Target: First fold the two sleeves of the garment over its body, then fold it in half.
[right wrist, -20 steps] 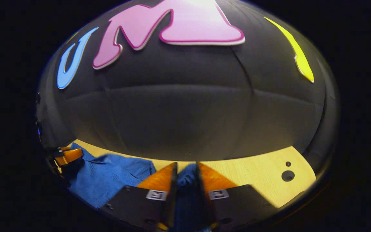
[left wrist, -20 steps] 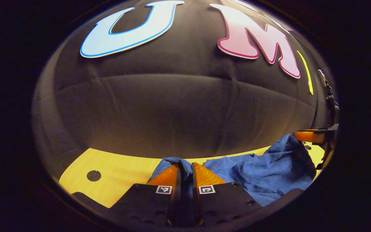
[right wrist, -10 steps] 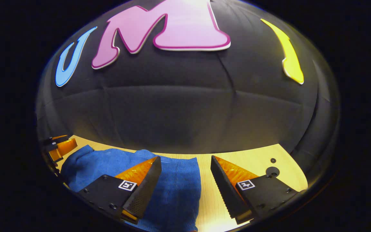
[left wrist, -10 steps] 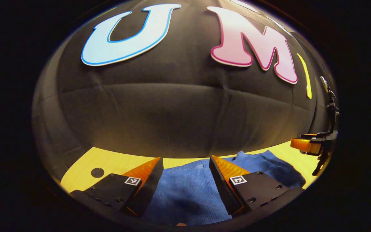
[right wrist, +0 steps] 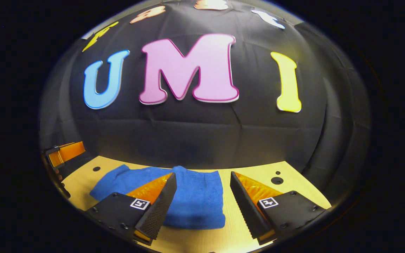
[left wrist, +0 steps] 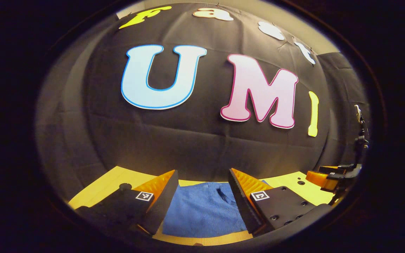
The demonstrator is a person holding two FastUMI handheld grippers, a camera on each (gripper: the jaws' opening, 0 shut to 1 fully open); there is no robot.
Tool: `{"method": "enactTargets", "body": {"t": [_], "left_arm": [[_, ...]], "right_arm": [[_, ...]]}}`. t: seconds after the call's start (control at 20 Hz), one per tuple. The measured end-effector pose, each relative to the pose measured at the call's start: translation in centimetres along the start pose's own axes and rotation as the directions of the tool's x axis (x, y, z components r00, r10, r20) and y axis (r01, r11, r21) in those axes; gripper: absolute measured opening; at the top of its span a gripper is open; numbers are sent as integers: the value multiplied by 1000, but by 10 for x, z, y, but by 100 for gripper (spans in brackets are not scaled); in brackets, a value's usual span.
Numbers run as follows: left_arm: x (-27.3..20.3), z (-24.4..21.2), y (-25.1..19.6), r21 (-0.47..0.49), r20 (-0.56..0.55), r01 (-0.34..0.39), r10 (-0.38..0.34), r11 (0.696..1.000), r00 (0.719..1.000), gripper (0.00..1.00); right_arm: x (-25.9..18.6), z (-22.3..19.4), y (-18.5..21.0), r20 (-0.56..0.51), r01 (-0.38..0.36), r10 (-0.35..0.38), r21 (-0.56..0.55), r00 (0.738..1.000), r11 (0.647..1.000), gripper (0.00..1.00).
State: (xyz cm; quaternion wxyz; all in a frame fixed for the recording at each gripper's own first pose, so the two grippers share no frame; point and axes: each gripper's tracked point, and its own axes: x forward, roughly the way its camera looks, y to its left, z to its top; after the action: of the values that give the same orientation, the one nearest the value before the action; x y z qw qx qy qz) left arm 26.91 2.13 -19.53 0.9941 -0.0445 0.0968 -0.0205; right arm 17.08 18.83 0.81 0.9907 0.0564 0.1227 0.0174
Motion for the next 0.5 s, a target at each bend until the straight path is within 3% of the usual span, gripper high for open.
{"method": "enactTargets", "body": {"t": [0.05, 0.1, 0.35, 0.5], "left_arm": [[-25, 13, 0, 24, 52, -5, 4, 1000, 999, 82], [-48, 20, -2, 43, 64, -1, -2, 999, 998, 81], [-165, 41, -23, 107, 85, -8, -1, 994, 996, 81], [-229, 59, -36, 114, 92, -14, 3, 993, 996, 81]], "right_arm": [[-20, 6, 7, 19, -2, 2, 1, 1000, 1000, 96], [-42, 13, 12, 37, -1, 1, -8, 999, 1000, 93], [-140, 48, 43, 114, -49, 54, -41, 992, 998, 96], [-188, 54, 53, 85, -85, 88, -42, 992, 995, 95]]}}
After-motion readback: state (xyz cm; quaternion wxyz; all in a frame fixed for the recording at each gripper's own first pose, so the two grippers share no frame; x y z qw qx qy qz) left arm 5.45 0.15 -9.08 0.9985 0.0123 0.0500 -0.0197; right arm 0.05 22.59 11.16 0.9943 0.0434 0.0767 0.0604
